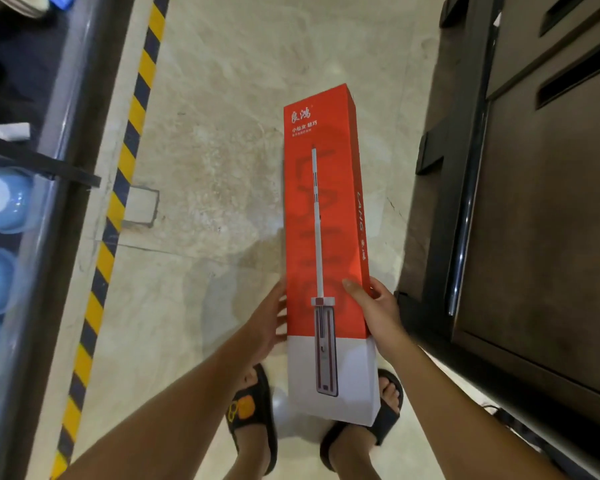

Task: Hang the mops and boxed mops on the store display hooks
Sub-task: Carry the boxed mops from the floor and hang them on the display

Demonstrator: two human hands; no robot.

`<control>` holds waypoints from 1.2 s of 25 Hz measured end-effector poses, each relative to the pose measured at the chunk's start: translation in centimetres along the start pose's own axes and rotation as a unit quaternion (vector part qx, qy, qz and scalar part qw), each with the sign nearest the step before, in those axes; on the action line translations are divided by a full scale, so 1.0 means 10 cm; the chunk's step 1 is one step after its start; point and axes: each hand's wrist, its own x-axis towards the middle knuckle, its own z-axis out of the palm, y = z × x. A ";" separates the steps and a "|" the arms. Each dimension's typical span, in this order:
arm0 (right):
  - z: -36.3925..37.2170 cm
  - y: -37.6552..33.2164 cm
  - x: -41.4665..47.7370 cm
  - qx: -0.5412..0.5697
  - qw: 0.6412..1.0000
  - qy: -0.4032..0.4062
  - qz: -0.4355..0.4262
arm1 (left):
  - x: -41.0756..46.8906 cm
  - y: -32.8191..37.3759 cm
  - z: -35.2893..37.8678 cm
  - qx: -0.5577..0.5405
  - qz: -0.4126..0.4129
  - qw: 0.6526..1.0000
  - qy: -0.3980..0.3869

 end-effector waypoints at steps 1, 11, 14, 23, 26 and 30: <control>0.02 -0.04 -0.20 0.014 1.000 -0.021 0.004 | -0.14 0.11 -0.03 0.003 0.015 1.000 0.002; 0.26 -0.83 -1.96 -0.029 0.988 -0.146 -0.036 | -1.78 1.37 -0.39 -0.113 0.141 0.980 0.083; 0.29 -1.20 -2.36 -0.066 0.977 -0.198 -0.032 | -2.33 1.51 -0.40 -0.141 0.153 0.973 0.102; 0.34 -3.17 -3.64 -0.081 0.956 -0.159 -0.231 | -4.26 1.71 -0.24 -0.124 0.358 0.916 0.130; 0.51 -4.08 -4.27 -0.047 0.925 -0.180 -0.330 | -4.90 1.70 -0.13 -0.123 0.404 0.894 0.150; 0.83 -4.93 -5.26 -0.017 0.852 -0.249 -0.460 | -5.76 1.72 -0.03 -0.149 0.457 0.853 0.203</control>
